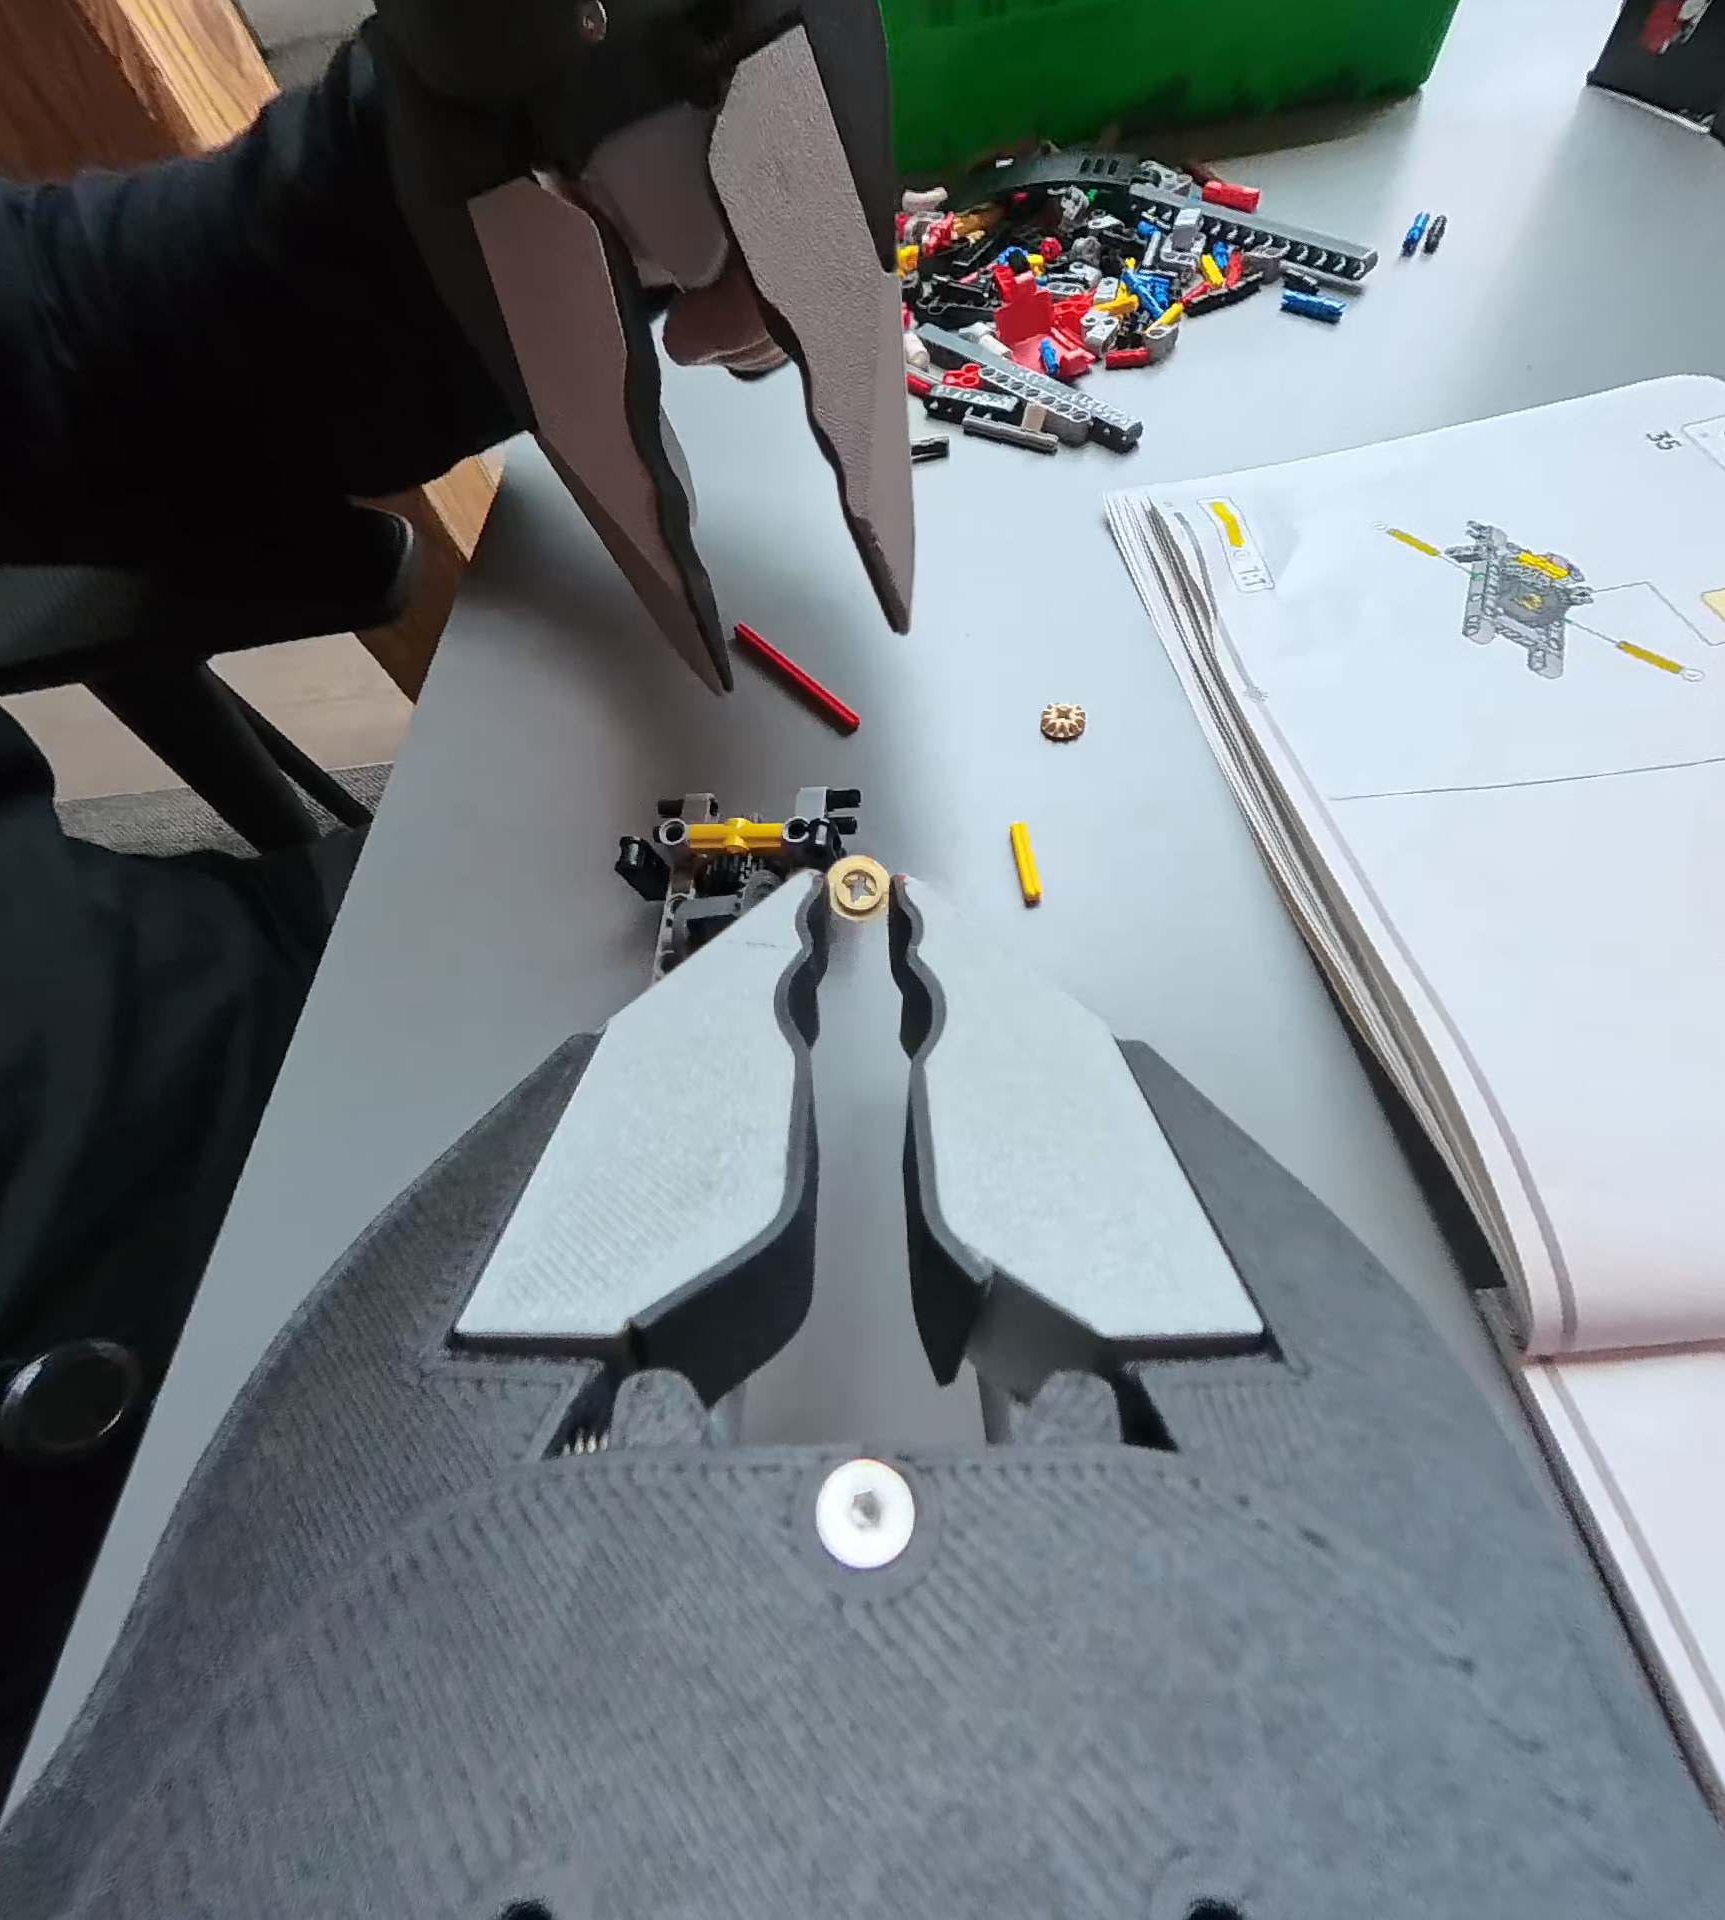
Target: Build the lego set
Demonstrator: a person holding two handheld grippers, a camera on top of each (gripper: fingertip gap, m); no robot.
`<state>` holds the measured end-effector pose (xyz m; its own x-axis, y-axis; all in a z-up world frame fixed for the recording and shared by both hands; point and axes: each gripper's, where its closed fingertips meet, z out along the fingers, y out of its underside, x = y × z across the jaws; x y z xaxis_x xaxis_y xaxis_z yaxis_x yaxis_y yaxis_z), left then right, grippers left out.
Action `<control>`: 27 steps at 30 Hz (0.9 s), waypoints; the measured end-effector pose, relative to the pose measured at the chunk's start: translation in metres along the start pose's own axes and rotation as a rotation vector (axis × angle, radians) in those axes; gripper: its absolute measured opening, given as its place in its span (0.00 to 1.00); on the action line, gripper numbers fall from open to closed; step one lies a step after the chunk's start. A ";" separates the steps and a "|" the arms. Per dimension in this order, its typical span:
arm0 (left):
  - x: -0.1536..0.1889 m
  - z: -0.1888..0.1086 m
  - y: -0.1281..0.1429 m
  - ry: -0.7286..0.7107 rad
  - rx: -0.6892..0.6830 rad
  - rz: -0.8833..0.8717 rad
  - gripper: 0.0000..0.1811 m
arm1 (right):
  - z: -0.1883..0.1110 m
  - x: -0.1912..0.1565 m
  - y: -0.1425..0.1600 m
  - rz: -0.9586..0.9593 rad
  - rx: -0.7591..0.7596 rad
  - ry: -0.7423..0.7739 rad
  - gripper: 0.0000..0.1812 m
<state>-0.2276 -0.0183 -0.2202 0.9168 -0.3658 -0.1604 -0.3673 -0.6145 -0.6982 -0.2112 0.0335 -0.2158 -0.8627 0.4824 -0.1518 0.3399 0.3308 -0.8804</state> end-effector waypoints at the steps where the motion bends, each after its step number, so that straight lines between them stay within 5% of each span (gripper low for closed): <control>1: -0.001 0.001 -0.001 -0.007 0.002 0.002 0.20 | 0.000 -0.001 -0.001 0.005 0.005 -0.004 0.04; 22: -0.010 0.003 -0.015 -0.090 0.033 0.029 0.09 | -0.003 -0.008 -0.013 0.105 0.092 -0.095 0.04; 27: -0.008 0.002 -0.022 -0.117 0.044 0.065 0.00 | -0.020 0.003 -0.016 0.107 0.134 -0.045 0.04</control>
<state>-0.2267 -0.0005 -0.2043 0.9040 -0.3187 -0.2849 -0.4221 -0.5596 -0.7132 -0.2121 0.0460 -0.1929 -0.8414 0.4708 -0.2653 0.3801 0.1666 -0.9098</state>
